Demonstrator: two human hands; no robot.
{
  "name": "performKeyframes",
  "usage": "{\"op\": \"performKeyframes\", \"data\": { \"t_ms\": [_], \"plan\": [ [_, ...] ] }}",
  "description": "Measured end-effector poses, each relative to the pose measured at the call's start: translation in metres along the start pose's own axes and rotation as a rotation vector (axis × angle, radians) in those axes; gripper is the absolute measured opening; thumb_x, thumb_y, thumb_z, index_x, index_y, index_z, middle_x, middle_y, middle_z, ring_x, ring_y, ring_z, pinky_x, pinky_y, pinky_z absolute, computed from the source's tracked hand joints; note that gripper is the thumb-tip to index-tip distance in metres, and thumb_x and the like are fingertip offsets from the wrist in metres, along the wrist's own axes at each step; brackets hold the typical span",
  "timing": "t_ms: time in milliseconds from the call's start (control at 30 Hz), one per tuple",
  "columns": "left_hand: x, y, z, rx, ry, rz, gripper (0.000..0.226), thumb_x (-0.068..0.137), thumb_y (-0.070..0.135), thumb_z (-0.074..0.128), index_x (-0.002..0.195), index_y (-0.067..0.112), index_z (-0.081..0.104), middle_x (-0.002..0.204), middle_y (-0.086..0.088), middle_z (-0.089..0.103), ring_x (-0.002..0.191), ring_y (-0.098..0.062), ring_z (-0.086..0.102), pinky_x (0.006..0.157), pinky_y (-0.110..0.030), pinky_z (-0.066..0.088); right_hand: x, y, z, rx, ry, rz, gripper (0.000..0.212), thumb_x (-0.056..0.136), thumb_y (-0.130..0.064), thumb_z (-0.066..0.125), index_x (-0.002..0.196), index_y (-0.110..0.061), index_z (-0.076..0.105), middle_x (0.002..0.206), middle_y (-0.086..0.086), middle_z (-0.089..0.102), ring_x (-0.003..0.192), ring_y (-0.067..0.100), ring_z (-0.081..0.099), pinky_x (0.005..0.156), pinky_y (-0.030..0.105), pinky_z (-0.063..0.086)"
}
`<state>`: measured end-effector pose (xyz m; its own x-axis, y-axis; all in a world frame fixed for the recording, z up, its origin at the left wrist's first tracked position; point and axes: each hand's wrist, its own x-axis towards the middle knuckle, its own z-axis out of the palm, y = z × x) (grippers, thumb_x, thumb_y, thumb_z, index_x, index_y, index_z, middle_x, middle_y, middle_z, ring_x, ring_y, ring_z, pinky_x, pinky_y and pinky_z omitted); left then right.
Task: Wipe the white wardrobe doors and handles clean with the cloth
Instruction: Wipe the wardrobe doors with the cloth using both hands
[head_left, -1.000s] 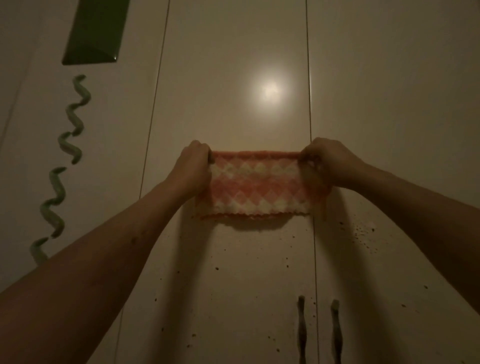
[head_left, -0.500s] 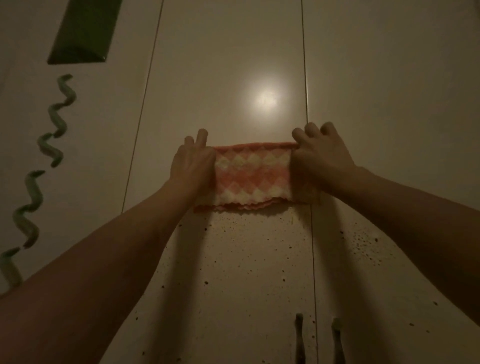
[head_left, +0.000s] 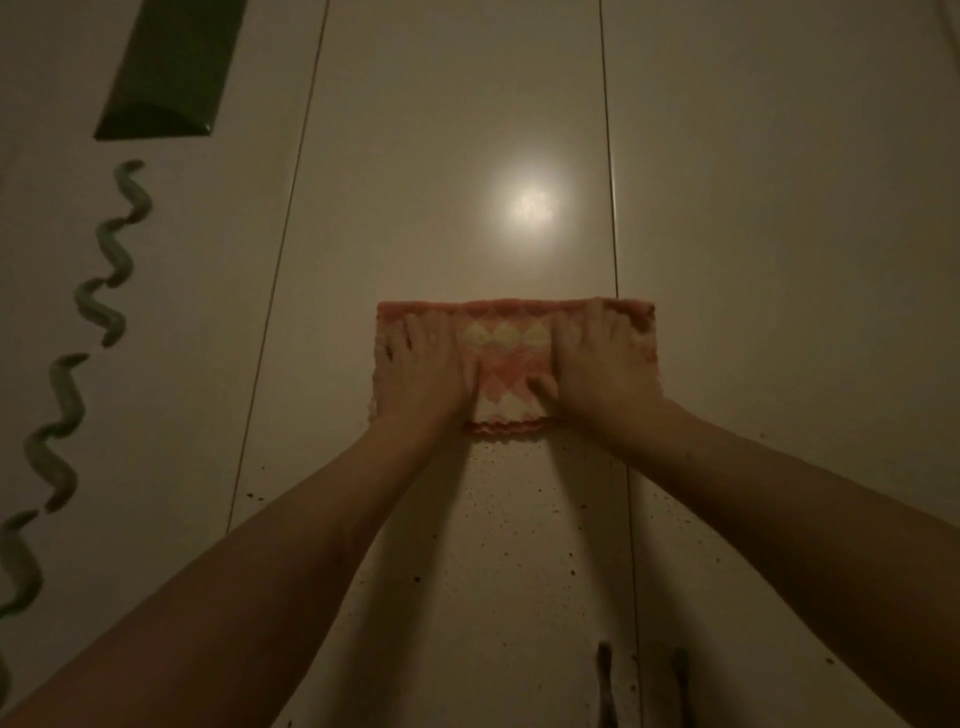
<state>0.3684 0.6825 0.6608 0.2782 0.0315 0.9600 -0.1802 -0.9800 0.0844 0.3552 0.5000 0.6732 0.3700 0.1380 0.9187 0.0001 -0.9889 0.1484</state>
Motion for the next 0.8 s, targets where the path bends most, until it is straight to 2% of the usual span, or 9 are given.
{"op": "performKeyframes", "data": {
  "t_ms": [67, 100, 200, 367, 533, 800],
  "plan": [
    [-0.006, -0.003, 0.012, -0.022, -0.051, 0.009, 0.068, 0.098, 0.056, 0.024, 0.154, 0.022, 0.008, 0.162, -0.017, 0.004, 0.147, -0.043, 0.006, 0.119, -0.057, 0.008, -0.009, 0.002, 0.012, 0.028, -0.009, -0.045, 0.081, 0.096, -0.069, 0.028, 0.158, -0.025, 0.001, 0.165, 0.019, -0.007, 0.148, 0.049, 0.004, 0.119, 0.058, 0.008],
    [-0.008, -0.005, 0.017, -0.011, -0.052, 0.017, 0.070, 0.097, 0.060, 0.020, 0.154, 0.026, 0.000, 0.163, -0.011, -0.005, 0.148, -0.041, -0.005, 0.119, -0.057, 0.003, -0.013, 0.003, 0.016, 0.038, -0.004, -0.040, 0.079, 0.096, -0.070, 0.021, 0.158, -0.029, -0.007, 0.165, 0.015, -0.016, 0.149, 0.047, -0.006, 0.119, 0.057, -0.002],
    [-0.009, -0.010, 0.024, 0.005, -0.009, 0.035, 0.070, 0.095, 0.064, 0.014, 0.153, 0.031, -0.009, 0.163, -0.004, -0.014, 0.147, -0.035, -0.017, 0.119, -0.057, -0.003, -0.013, 0.002, 0.030, 0.065, 0.031, -0.032, 0.075, 0.096, -0.070, 0.012, 0.155, -0.035, -0.017, 0.163, 0.009, -0.024, 0.149, 0.041, -0.017, 0.115, 0.052, -0.016],
    [0.013, -0.019, 0.026, 0.069, 0.075, 0.082, 0.069, 0.096, 0.060, 0.012, 0.154, 0.027, -0.004, 0.163, -0.008, -0.007, 0.149, -0.027, -0.014, 0.120, -0.049, -0.009, 0.007, -0.001, 0.031, 0.109, 0.112, -0.016, 0.071, 0.098, -0.068, 0.010, 0.157, -0.034, -0.012, 0.165, 0.008, -0.019, 0.151, 0.033, -0.018, 0.119, 0.051, -0.013],
    [0.051, -0.023, 0.024, -0.011, 0.107, 0.120, 0.068, 0.099, 0.057, 0.014, 0.155, 0.022, -0.004, 0.163, -0.006, -0.009, 0.149, -0.024, -0.013, 0.116, -0.041, -0.012, 0.044, 0.001, 0.024, 0.135, 0.164, -0.013, 0.071, 0.099, -0.067, 0.013, 0.158, -0.032, -0.008, 0.166, 0.008, -0.016, 0.151, 0.032, -0.017, 0.121, 0.052, -0.011],
    [0.077, -0.032, 0.023, -0.001, 0.123, 0.138, 0.072, 0.095, 0.063, 0.011, 0.155, 0.025, -0.003, 0.164, -0.006, -0.005, 0.150, -0.024, -0.010, 0.121, -0.048, -0.006, 0.065, 0.001, 0.020, 0.149, 0.198, -0.011, 0.070, 0.099, -0.066, 0.013, 0.159, -0.033, -0.002, 0.167, 0.007, -0.012, 0.152, 0.033, -0.012, 0.119, 0.051, -0.010]
  ]
}}
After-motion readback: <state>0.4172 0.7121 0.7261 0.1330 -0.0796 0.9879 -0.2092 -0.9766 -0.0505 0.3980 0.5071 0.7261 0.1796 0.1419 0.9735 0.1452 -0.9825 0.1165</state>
